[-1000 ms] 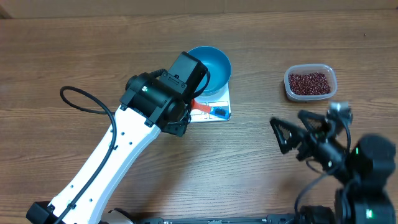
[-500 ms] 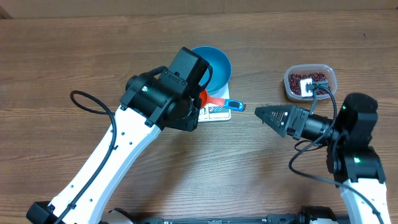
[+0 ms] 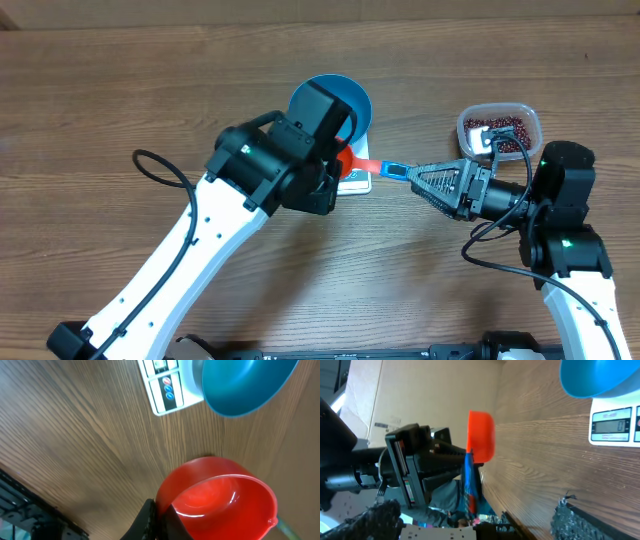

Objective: Scoop item into bowl and weigh 150g on scale
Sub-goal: 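Move the right gripper to the scoop's blue handle and grasp it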

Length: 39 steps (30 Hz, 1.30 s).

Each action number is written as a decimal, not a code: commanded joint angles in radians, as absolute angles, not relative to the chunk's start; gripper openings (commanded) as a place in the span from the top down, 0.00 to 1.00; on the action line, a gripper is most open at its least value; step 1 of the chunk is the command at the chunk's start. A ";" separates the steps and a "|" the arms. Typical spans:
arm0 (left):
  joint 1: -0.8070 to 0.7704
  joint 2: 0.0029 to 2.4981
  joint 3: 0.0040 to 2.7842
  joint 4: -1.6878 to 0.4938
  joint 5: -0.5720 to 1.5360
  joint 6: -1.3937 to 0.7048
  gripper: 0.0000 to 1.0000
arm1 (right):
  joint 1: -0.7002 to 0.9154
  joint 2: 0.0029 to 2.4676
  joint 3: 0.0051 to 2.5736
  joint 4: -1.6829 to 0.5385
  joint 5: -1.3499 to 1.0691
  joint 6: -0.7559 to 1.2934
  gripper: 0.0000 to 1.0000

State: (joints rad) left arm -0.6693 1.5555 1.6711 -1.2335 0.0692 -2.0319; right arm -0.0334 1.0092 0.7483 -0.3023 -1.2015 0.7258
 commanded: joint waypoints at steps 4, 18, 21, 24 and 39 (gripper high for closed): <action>-0.696 1.613 1.689 -1.205 0.108 -2.073 0.96 | -0.020 1.007 0.774 -0.292 -1.213 0.733 0.17; -0.707 1.660 1.690 -1.199 0.197 -2.072 0.96 | -0.020 1.007 0.773 -0.293 -1.179 0.725 0.34; -0.708 1.660 1.689 -1.200 0.200 -2.072 0.96 | -0.020 1.007 0.773 -0.293 -1.176 0.726 0.40; -0.708 1.660 1.689 -1.200 0.215 -2.072 0.96 | -0.020 1.007 0.773 -0.297 -1.155 0.726 0.42; -0.721 1.660 1.689 -1.204 0.212 -2.065 0.96 | -0.020 1.007 0.773 -0.323 -1.122 0.726 0.69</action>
